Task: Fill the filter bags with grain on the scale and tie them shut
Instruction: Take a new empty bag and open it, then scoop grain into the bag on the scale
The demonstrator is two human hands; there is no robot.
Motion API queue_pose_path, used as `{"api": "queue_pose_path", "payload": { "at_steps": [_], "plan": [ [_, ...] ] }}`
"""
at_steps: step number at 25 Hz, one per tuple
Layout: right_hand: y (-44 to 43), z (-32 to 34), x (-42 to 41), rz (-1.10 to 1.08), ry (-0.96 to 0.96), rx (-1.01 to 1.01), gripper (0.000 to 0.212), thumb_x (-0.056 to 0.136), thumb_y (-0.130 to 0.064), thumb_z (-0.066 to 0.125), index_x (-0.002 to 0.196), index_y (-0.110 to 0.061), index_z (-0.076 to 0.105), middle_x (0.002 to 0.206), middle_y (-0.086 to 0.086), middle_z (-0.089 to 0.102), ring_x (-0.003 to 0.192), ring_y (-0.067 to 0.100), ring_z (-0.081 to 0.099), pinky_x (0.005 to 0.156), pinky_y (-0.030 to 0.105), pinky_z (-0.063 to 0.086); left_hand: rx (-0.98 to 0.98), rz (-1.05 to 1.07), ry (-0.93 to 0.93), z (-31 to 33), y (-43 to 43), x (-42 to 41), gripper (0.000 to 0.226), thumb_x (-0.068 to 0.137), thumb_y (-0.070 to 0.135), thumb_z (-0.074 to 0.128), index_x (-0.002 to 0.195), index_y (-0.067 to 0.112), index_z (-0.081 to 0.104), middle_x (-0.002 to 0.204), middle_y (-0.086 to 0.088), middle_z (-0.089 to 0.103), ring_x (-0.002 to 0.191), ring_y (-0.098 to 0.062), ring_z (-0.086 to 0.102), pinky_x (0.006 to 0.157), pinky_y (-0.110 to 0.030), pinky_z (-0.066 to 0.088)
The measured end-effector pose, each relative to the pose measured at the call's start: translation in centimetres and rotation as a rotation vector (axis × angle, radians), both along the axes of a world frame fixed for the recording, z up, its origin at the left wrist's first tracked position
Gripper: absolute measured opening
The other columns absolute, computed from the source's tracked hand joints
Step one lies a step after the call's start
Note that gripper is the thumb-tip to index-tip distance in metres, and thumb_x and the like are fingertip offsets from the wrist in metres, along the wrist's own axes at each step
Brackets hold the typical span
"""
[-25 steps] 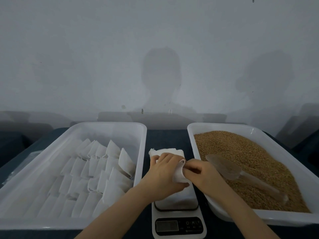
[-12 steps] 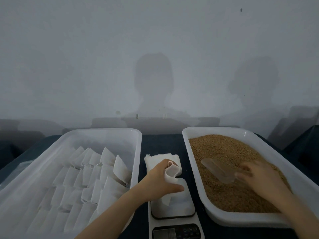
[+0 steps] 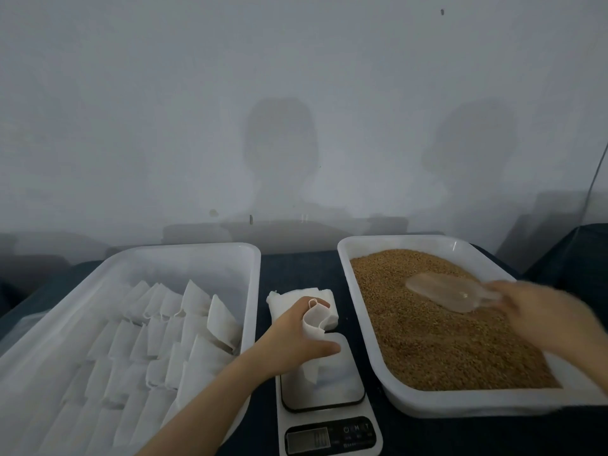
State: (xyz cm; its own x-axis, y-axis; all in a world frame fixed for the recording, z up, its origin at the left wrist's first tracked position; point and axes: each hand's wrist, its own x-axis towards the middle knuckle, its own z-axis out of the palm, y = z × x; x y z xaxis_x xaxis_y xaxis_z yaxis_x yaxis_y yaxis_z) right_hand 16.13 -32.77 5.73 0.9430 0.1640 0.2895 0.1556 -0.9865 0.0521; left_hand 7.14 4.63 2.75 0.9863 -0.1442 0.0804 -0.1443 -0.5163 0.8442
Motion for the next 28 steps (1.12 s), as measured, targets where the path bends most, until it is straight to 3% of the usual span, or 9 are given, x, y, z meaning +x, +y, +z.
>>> {"api": "queue_pose_path", "payload": {
  "at_steps": [2,6,8,10,13,19,22,28],
  "plan": [
    [-4.4,1.0,1.5,-0.071,-0.096,-0.233,0.03,0.082,-0.04,0.055,0.11,-0.049,0.055,0.074,-0.015,0.048,0.069,0.01,0.053,0.064,0.036,0.05,-0.02,0.004,0.02,-0.1,-0.1,0.0,0.049,0.076,0.034,0.077,0.107,0.046,0.041,0.107,0.02,0.049,0.096,-0.005,0.054,0.066,-0.006,0.043],
    [-7.9,1.7,2.6,-0.122,-0.152,-0.552,0.027,0.053,-0.021,0.07,0.079,-0.029,0.068,0.065,-0.006,0.041,0.062,0.021,0.04,0.06,0.046,0.041,-0.032,-0.006,0.032,-0.1,-0.1,0.0,0.054,0.077,0.034,0.076,0.114,0.045,0.039,0.109,0.019,0.048,0.098,-0.008,0.054,0.069,-0.009,0.043],
    [-6.2,1.3,2.3,-0.088,-0.088,-0.615,0.035,0.061,-0.019,0.065,0.092,-0.034,0.067,0.071,-0.008,0.049,0.069,0.016,0.043,0.068,0.039,0.038,-0.032,-0.004,0.039,-0.2,0.0,0.0,0.055,0.078,0.033,0.076,0.117,0.044,0.039,0.109,0.019,0.048,0.098,-0.009,0.054,0.071,-0.01,0.044],
    [-4.1,0.1,1.7,-0.072,-0.118,-0.661,0.045,0.076,-0.028,0.054,0.117,-0.048,0.054,0.088,-0.015,0.057,0.085,0.007,0.047,0.073,0.028,0.026,-0.025,0.0,0.039,-0.2,0.0,0.0,0.054,0.078,0.033,0.076,0.117,0.044,0.039,0.108,0.02,0.048,0.098,-0.009,0.054,0.069,-0.009,0.044],
    [-0.9,-1.2,0.9,-0.029,-0.121,-0.526,0.05,0.085,-0.031,0.048,0.128,-0.053,0.041,0.1,-0.02,0.059,0.095,0.002,0.048,0.075,0.027,0.024,-0.012,0.011,0.034,-0.3,0.1,0.0,0.055,0.079,0.033,0.076,0.12,0.042,0.041,0.109,0.018,0.049,0.098,-0.008,0.055,0.066,-0.006,0.044],
    [1.6,-2.2,1.2,-0.033,0.125,-0.071,0.03,0.098,-0.037,0.037,0.12,-0.056,0.046,0.119,-0.018,0.06,0.107,0.006,0.051,0.092,0.033,0.034,-0.016,0.006,0.034,-0.2,0.1,0.1,0.054,0.079,0.033,0.075,0.12,0.043,0.04,0.109,0.019,0.049,0.099,-0.008,0.054,0.065,-0.004,0.044],
    [1.2,-2.8,1.2,-0.02,0.229,0.169,0.03,0.097,-0.037,0.043,0.124,-0.049,0.05,0.13,-0.016,0.056,0.116,0.01,0.053,0.101,0.039,0.035,-0.024,0.012,0.045,-0.2,0.2,0.1,0.057,0.08,0.033,0.075,0.123,0.041,0.04,0.108,0.019,0.048,0.098,-0.008,0.054,0.066,-0.005,0.044],
    [0.1,-2.6,-0.1,0.031,0.246,0.305,0.033,0.092,-0.03,0.054,0.12,-0.047,0.053,0.128,-0.012,0.058,0.105,0.011,0.056,0.092,0.036,0.043,-0.004,-0.012,0.043,-0.3,0.0,0.1,0.052,0.079,0.031,0.075,0.116,0.041,0.04,0.107,0.017,0.048,0.097,-0.008,0.054,0.071,-0.008,0.044]
  ]
}}
